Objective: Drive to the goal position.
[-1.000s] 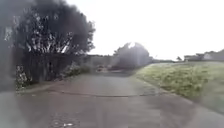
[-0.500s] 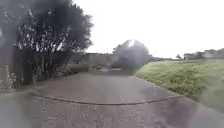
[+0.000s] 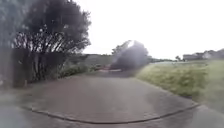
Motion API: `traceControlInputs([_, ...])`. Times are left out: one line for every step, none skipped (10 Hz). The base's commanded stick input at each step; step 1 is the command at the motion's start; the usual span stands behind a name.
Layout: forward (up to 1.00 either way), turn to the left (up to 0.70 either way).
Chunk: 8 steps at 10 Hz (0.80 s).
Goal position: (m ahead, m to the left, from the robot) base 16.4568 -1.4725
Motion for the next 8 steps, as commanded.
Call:
traceControlInputs([1.00, 0.27])
traceControlInputs([1.00, 0.27])
traceControlInputs([1.00, 0.00])
traceControlInputs([1.00, 0.00])
traceControlInputs([1.00, 0.00])
traceControlInputs([1.00, 0.00])
traceControlInputs([1.00, 0.00])
traceControlInputs([1.00, 0.00])
